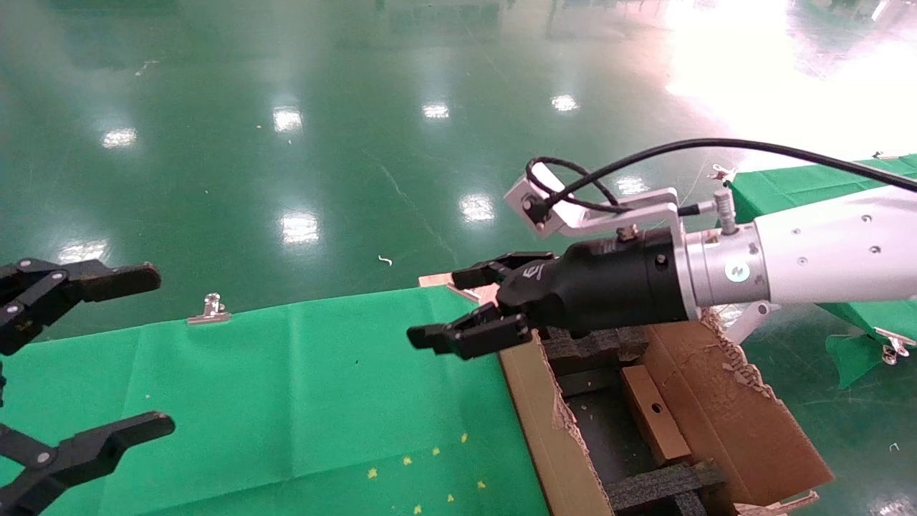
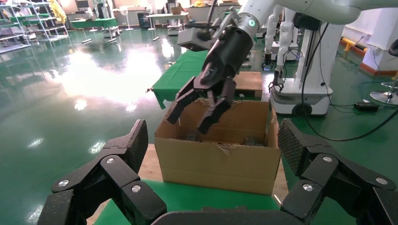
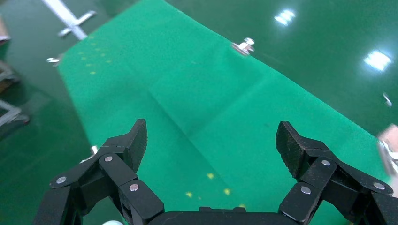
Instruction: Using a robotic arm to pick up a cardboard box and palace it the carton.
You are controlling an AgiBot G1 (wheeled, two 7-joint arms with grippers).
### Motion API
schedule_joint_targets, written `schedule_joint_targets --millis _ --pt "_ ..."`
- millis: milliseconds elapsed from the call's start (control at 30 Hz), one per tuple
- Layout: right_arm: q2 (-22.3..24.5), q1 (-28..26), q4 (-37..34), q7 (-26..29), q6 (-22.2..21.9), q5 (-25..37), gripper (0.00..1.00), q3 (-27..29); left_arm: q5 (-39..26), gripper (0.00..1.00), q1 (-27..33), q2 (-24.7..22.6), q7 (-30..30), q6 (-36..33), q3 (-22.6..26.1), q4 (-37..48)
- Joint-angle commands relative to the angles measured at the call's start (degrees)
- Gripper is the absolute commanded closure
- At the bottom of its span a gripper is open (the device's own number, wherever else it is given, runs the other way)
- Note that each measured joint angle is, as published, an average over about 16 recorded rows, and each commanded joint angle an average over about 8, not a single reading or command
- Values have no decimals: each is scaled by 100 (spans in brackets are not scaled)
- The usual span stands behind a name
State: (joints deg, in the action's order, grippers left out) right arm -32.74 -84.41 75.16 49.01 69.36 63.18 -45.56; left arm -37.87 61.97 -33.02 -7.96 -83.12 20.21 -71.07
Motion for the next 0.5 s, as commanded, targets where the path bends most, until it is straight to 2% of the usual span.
schedule_joint_targets --millis 33,500 --pt "-16 157 -11 -263 112 -147 0 203 0 0 0 0 0 0 0 0" --pt "-125 1252 -87 -2096 895 -1168 0 1618 0 0 0 0 0 0 0 0"
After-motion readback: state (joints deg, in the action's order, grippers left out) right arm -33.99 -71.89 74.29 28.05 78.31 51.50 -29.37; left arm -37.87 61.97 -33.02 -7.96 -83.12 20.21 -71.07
